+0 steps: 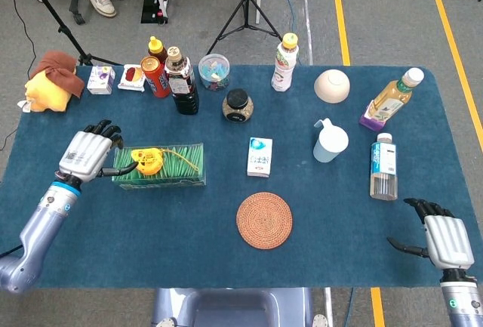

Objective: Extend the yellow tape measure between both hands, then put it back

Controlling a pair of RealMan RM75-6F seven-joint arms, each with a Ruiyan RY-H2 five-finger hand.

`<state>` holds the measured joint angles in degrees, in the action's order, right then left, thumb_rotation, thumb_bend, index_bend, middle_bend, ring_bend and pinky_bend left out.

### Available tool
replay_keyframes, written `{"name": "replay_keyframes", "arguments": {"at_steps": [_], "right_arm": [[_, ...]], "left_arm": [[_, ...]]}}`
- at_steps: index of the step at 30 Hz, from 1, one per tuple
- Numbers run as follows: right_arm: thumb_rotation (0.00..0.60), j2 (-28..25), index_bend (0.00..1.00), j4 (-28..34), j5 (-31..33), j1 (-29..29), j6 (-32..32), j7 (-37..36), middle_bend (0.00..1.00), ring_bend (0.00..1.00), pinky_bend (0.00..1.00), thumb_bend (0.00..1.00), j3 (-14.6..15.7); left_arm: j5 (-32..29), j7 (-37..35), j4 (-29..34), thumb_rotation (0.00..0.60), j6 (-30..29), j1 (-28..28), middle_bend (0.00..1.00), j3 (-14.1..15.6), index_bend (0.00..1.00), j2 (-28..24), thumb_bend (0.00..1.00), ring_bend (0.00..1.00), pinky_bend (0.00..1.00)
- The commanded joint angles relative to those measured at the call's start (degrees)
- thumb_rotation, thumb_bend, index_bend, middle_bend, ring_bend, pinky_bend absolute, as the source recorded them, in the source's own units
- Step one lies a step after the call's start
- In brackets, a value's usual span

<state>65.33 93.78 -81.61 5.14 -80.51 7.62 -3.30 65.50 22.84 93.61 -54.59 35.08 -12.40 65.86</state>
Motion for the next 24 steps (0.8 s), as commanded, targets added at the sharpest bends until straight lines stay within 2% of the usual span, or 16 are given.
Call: {"name": "replay_keyframes", "arguments": {"at_steps": [1, 12, 24], "right_arm": [[0.358, 0.0, 0.24, 0.2, 0.2, 0.1, 0.2, 0.2, 0.3, 0.29, 0.36, 0.14, -0.1], [0.361, 0.0, 0.24, 0.5, 1.5, 0.2, 0.9, 0.6, 0.3, 0.29, 0.36, 0.14, -0.2], [0.359, -0.3, 0.24, 1.2, 1.7, 0.1, 0.9, 1.2, 0.3, 0.3, 0.36, 0.14, -0.1]], "left_arm": [[-1.5, -0.2, -2.1, 0.076, 1.2, 1.6, 0.23, -0.3, 0.4, 2.0, 0.15, 0.11, 0.25], [-2.8, -3.0, -7.6, 0.077, 4.7, 5.5, 0.23, 0.1, 0.41, 6.9, 0.14, 0.1, 0.25], [-1.7, -3.5, -5.3, 0.059, 2.9, 4.8, 0.23, 2.3, 0.41, 5.0, 0.15, 0.1, 0.25]]}}
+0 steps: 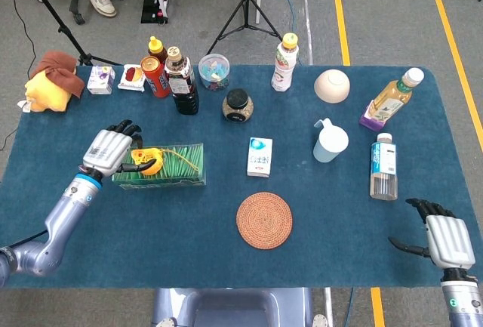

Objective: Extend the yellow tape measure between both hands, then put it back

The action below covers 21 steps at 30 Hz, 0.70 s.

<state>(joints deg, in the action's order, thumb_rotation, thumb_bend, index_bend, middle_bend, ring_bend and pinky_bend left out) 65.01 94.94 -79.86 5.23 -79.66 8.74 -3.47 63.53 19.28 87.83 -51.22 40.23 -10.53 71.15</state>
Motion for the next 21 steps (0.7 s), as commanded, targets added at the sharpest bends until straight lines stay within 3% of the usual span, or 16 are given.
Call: {"name": "replay_keyframes", "arguments": {"at_steps": [1, 21], "right_arm": [[0.359, 0.1, 0.24, 0.1, -0.1, 0.0, 0.1, 0.1, 0.3, 0.3, 0.36, 0.14, 0.1], [0.359, 0.1, 0.24, -0.2, -0.4, -0.6, -0.6, -0.8, 0.3, 0.3, 0.37, 0.14, 0.5]], "left_arm": [[0.3, 0.1, 0.6, 0.061, -0.6, -0.4, 0.23, 0.7, 0.4, -0.4, 0.14, 0.1, 0.25], [3.1, 1.5, 8.5, 0.054, -5.1, -3.5, 0.23, 4.3, 0.41, -4.2, 0.15, 0.1, 0.25]]}}
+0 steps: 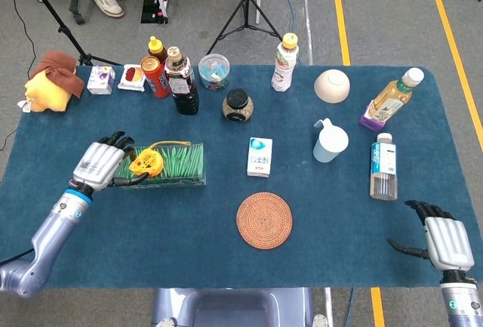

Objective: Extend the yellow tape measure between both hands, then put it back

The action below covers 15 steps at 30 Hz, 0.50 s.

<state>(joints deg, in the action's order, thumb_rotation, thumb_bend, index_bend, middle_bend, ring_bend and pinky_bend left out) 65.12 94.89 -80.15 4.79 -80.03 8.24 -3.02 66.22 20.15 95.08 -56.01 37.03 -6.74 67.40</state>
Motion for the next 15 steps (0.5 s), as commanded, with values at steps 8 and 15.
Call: {"name": "replay_keyframes", "arguments": {"at_steps": [8, 15], "right_arm": [[0.357, -0.2, 0.24, -0.7, -0.7, -0.8, -1.1, -1.4, 0.3, 0.3, 0.37, 0.14, 0.3], [0.36, -0.2, 0.24, -0.9, -1.1, -1.0, -1.4, -1.8, 0.3, 0.3, 0.37, 0.14, 0.3]], "left_arm": [[1.9, 2.1, 4.6, 0.053, -1.3, -0.1, 0.23, 1.0, 0.41, -0.8, 0.15, 0.1, 0.25], [5.2, 3.9, 4.3, 0.105, -5.0, -0.2, 0.23, 0.1, 0.41, -1.3, 0.15, 0.1, 0.26]]}}
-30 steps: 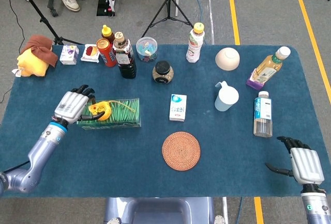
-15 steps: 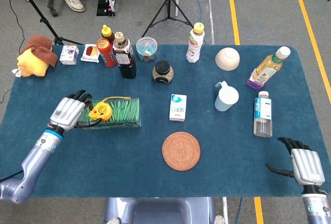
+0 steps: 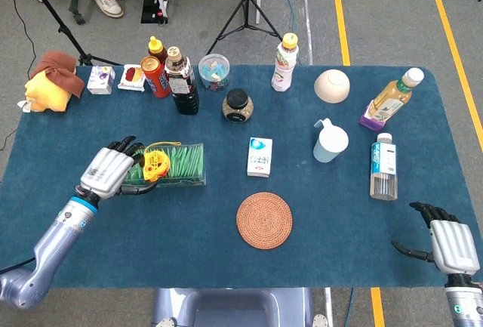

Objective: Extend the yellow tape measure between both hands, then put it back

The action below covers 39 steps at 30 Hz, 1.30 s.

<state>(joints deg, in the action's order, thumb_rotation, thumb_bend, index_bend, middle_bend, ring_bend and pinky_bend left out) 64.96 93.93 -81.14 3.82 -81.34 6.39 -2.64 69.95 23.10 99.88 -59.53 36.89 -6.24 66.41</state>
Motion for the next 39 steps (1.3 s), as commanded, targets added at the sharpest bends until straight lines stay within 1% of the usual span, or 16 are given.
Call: {"name": "replay_keyframes", "arguments": {"at_steps": [1, 2, 4, 5, 6, 7, 9, 14, 18, 23, 30, 36, 39], "right_arm": [[0.358, 0.0, 0.24, 0.0, -0.2, 0.0, -0.2, 0.0, 0.3, 0.3, 0.37, 0.14, -0.1], [0.358, 0.0, 0.24, 0.1, -0.2, 0.0, -0.3, 0.1, 0.3, 0.3, 0.37, 0.14, -0.1], [0.358, 0.0, 0.24, 0.2, -0.2, 0.0, -0.2, 0.3, 0.3, 0.3, 0.37, 0.14, -0.1], [0.359, 0.0, 0.24, 0.3, -0.2, 0.1, -0.1, 0.4, 0.3, 0.3, 0.37, 0.14, -0.1], [0.359, 0.0, 0.24, 0.4, -0.1, 0.1, 0.0, 0.6, 0.3, 0.3, 0.37, 0.14, -0.2], [0.359, 0.0, 0.24, 0.5, -0.1, 0.2, 0.1, 0.7, 0.3, 0.3, 0.37, 0.14, -0.2], [0.361, 0.0, 0.24, 0.6, -0.1, 0.3, 0.1, 0.9, 0.3, 0.3, 0.37, 0.14, -0.2], [0.359, 0.1, 0.24, 1.0, 0.0, 0.5, 0.4, 1.5, 0.3, 0.3, 0.37, 0.14, -0.3], [0.359, 0.2, 0.24, 1.0, 0.1, 0.5, 0.5, 1.6, 0.3, 0.3, 0.37, 0.14, -0.4], [0.359, 0.3, 0.24, 0.8, 0.2, 0.4, 0.5, 1.4, 0.3, 0.3, 0.37, 0.14, -0.3], [0.359, 0.0, 0.24, 0.2, 0.5, -0.2, 0.0, 0.3, 0.3, 0.3, 0.37, 0.14, -0.2], [0.356, 0.2, 0.24, -0.7, 0.5, -0.4, 0.2, -1.6, 0.3, 0.3, 0.37, 0.14, -0.2], [0.361, 0.4, 0.24, -1.4, 0.1, -0.2, 0.4, -2.4, 0.3, 0.3, 0.37, 0.14, -0.1]], "left_arm": [[2.0, 1.4, -0.9, 0.169, -1.8, 0.0, 0.23, -0.3, 0.4, -0.4, 0.16, 0.1, 0.25], [2.4, 2.1, -1.3, 0.221, -2.1, 0.0, 0.22, -0.2, 0.39, -0.8, 0.16, 0.1, 0.25], [2.5, 2.9, -1.5, 0.374, -2.0, 0.0, 0.21, -0.1, 0.35, -1.3, 0.16, 0.1, 0.25], [2.3, 3.4, -1.6, 0.427, -1.8, 0.0, 0.2, 0.0, 0.33, -1.6, 0.16, 0.09, 0.24], [1.9, 4.4, -1.8, 0.496, -1.4, 0.1, 0.18, 0.2, 0.3, -2.1, 0.17, 0.08, 0.24], [1.2, 5.6, -1.7, 0.553, -0.9, 0.2, 0.16, 0.5, 0.28, -2.6, 0.17, 0.07, 0.23], [0.4, 6.7, -1.7, 0.594, -0.3, 0.3, 0.13, 0.7, 0.24, -3.0, 0.17, 0.05, 0.22], [-1.3, 7.1, -2.1, 0.6, 0.3, 0.1, 0.11, 0.9, 0.22, -3.3, 0.17, 0.03, 0.22], [-1.1, 7.0, -3.0, 0.6, 0.0, 0.2, 0.11, 0.8, 0.22, -2.2, 0.17, 0.02, 0.21], [-0.9, 6.4, -4.6, 0.6, -0.3, 0.6, 0.11, 0.3, 0.22, -0.3, 0.17, 0.02, 0.21], [-0.9, 5.7, -6.7, 0.6, 1.2, 2.3, 0.11, -0.4, 0.22, 3.2, 0.17, 0.02, 0.21], [-2.2, 5.6, -6.2, 0.6, 3.2, 4.0, 0.11, -1.3, 0.22, 5.3, 0.16, 0.02, 0.2], [-2.5, 6.3, -6.0, 0.6, 3.2, 4.7, 0.11, -1.7, 0.22, 6.0, 0.16, 0.02, 0.2]]}}
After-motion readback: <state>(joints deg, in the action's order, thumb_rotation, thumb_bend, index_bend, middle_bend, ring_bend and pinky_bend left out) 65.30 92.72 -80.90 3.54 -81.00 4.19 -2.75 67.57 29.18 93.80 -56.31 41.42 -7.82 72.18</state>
